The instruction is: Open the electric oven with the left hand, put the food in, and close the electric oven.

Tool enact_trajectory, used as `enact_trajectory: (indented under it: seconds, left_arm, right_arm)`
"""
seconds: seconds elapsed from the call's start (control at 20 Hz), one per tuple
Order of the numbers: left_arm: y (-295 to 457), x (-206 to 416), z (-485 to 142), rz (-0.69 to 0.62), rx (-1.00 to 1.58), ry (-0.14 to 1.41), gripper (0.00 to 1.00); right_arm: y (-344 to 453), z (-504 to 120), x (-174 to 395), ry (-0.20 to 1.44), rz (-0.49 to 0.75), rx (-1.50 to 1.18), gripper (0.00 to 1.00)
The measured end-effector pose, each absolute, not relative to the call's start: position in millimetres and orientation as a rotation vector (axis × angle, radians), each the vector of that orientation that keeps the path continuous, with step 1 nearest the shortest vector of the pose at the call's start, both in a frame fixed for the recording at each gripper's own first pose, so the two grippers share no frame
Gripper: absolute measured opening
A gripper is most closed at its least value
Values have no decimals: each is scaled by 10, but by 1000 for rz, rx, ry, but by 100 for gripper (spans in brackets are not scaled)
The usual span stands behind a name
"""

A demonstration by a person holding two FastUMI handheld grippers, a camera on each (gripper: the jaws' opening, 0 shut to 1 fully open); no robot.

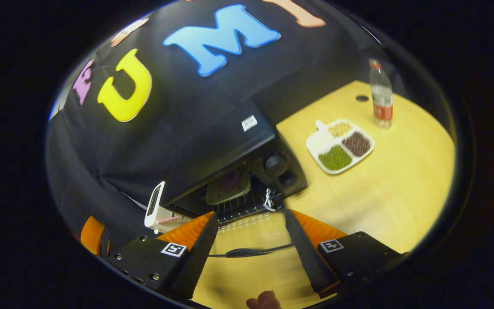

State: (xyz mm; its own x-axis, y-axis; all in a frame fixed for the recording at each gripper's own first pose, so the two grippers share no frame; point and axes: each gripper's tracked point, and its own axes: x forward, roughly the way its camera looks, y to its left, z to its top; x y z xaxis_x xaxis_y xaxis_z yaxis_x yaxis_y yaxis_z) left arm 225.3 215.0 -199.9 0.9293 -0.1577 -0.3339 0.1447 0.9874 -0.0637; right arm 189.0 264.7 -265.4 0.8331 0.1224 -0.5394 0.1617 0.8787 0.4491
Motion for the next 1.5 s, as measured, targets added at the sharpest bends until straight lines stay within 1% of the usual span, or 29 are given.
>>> enact_trajectory:
  seconds: [0.05,0.1,0.2,0.3,0.35,0.45,0.5,0.55,0.6,0.65,0.75,0.85,0.9,0.95,1.05,1.1,1.15,1.2,1.25,1.3,1.35,1.4,1.45,1.5]
  left_arm:
    - [2098,2252,-1968,-151,-32,339,97]
    - [2053,2273,-1926,-143,-14,325,93]
    - [1982,2271,-1820,-116,42,294,96]
    - [1803,2247,-1661,-120,70,248,100]
    - [1685,2224,-1586,-131,77,227,93]
    - [1501,2180,-1437,-149,90,186,96]
    - [1428,2156,-1418,-157,96,179,96]
    - [1358,2139,-1433,-163,102,184,100]
    - [1302,2136,-1489,-168,108,200,100]
    - [1251,2129,-1597,-177,111,232,100]
    - [1198,2125,-1805,-184,108,297,96]
    - [1174,2096,-2141,-201,123,396,96]
    - [1177,2066,-2344,-207,133,465,100]
    - [1195,2032,-2544,-210,139,532,100]
    - [1248,1991,-2907,-197,147,642,93]
    - [1247,1965,-3073,-203,145,691,100]
    - [1234,1906,-3258,-212,138,756,97]
    - [1252,1839,-3437,-215,131,828,100]
    - [1325,1757,-3607,-208,133,891,97]
    - [1380,1694,-3780,-204,137,951,100]
    - [1441,1663,-3966,-190,144,1005,97]
    - [1508,1613,-4125,-175,154,1042,94]
    - [1552,1590,-4256,-169,162,1083,97]
    - [1595,1534,-4406,-173,171,1120,95]
  right_arm:
    - [2471,-2460,1846,534,-37,430,97]
    - [2287,-2222,1812,462,-52,357,97]
    - [2039,-1699,1718,309,-56,237,97]
    - [1845,-1280,1611,173,-57,163,97]
    - [1728,-1127,1528,119,-68,138,96]
    - [1655,-916,1438,52,-69,118,96]
    - [1650,-882,1412,41,-61,117,96]
    - [1623,-890,1374,39,-50,117,96]
    - [1597,-916,1377,48,-44,121,96]
    - [1563,-956,1384,58,-41,129,96]
    - [1486,-992,1386,76,-44,160,96]
    - [1397,-1017,1390,83,-53,174,96]
    - [1350,-1028,1394,86,-58,178,96]
    - [1324,-1030,1397,88,-59,184,96]
    - [1272,-1080,1394,103,-64,196,96]
    - [1252,-1108,1399,113,-64,198,96]
    - [1228,-1131,1399,121,-63,200,96]
    - [1210,-1156,1405,130,-61,202,96]
    - [1199,-1181,1408,138,-62,204,96]
    - [1182,-1209,1420,147,-63,210,96]
    - [1161,-1234,1433,154,-66,218,96]
    - [1131,-1261,1445,163,-75,225,96]
    - [1091,-1266,1451,164,-89,228,96]
    - [1047,-1258,1460,159,-102,227,96]
